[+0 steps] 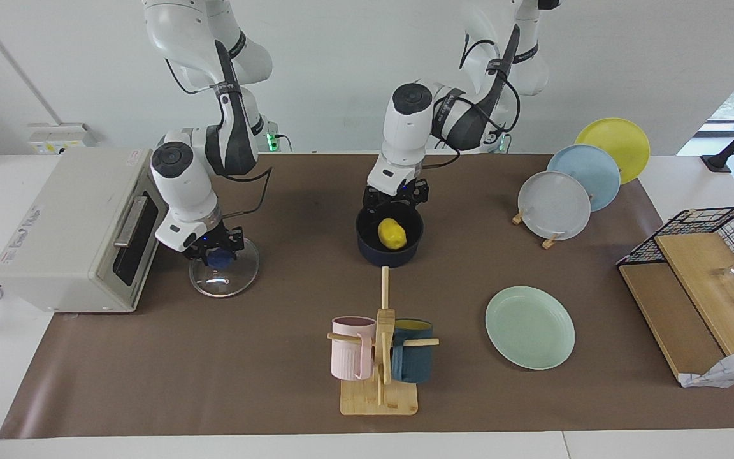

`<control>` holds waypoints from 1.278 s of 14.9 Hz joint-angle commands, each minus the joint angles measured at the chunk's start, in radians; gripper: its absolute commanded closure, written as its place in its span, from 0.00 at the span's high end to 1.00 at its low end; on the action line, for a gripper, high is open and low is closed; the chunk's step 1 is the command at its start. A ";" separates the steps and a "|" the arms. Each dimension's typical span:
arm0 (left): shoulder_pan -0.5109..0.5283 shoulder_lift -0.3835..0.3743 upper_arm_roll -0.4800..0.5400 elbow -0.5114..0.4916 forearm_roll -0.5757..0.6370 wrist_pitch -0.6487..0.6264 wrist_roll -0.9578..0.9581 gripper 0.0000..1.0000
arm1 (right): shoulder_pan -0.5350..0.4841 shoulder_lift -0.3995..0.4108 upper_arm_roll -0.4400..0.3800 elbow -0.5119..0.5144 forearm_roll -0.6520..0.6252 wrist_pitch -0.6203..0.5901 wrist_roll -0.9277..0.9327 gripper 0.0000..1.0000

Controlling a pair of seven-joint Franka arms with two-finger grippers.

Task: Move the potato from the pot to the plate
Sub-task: 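Set the lid on the table while the left gripper reaches the potato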

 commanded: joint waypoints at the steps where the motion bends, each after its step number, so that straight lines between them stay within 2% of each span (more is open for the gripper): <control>1: -0.019 0.000 0.018 -0.029 -0.003 0.044 -0.010 1.00 | -0.025 -0.037 0.010 -0.031 -0.017 0.020 -0.008 0.96; 2: -0.020 0.015 0.018 -0.029 -0.002 0.047 -0.012 1.00 | -0.026 -0.037 0.010 -0.027 -0.017 0.020 -0.007 1.00; 6: -0.028 0.067 0.020 -0.024 0.009 0.090 -0.013 1.00 | -0.031 -0.026 0.010 0.061 -0.015 -0.038 -0.008 1.00; 9: -0.028 0.079 0.020 -0.026 0.021 0.084 -0.012 1.00 | -0.051 -0.026 0.010 0.234 -0.006 -0.251 -0.007 1.00; 11: -0.031 0.096 0.020 -0.024 0.033 0.092 -0.012 1.00 | -0.062 -0.029 0.010 0.309 0.000 -0.352 -0.007 1.00; 16: -0.042 0.112 0.018 -0.026 0.033 0.105 -0.015 1.00 | -0.057 -0.066 0.015 0.429 0.003 -0.518 0.038 1.00; 18: -0.043 0.112 0.018 -0.027 0.033 0.107 -0.015 1.00 | -0.054 -0.111 0.015 0.429 0.005 -0.570 0.085 1.00; 19: -0.056 0.112 0.018 -0.027 0.033 0.107 -0.015 0.91 | -0.052 -0.139 0.015 0.429 0.005 -0.610 0.098 1.00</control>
